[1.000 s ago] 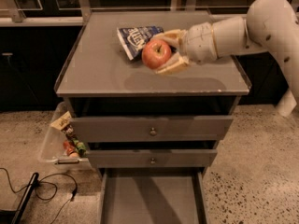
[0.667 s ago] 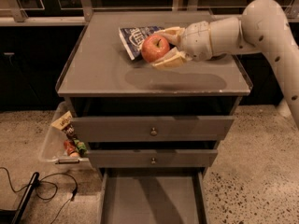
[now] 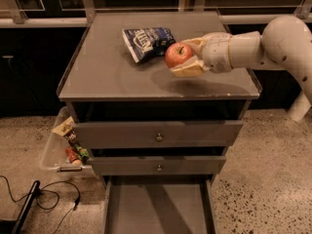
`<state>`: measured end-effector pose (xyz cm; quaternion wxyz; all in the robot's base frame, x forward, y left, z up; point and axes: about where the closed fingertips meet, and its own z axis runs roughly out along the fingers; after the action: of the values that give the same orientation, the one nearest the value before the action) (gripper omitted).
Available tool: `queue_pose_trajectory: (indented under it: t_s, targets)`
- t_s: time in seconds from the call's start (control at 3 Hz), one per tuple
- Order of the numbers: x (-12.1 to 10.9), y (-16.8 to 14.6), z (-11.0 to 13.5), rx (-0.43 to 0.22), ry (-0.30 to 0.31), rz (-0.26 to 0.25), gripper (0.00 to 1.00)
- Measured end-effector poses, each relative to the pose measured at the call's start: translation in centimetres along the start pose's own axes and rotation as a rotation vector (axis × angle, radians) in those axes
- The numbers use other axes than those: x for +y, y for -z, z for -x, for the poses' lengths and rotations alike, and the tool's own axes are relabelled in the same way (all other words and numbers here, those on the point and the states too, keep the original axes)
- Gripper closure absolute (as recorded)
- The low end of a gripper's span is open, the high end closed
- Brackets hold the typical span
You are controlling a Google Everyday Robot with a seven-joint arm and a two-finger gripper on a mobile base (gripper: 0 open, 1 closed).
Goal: Pick apple from bottom drawer and place on counter
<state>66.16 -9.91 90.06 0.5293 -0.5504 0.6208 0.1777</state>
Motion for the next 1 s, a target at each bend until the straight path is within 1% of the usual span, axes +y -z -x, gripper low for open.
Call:
queue_pose_trajectory:
  t_s: [0.33,0.67,1.0]
  targets:
    - [-0.3,0.1,-1.7,0.078,-0.030,-0.034,1.00]
    - [-0.3,-0.1,-2.9,0.151,-0.043,-0.040,1.00]
    - [-0.1,-0.4,-4.6,0.197,-0.076,-0.025,1.00]
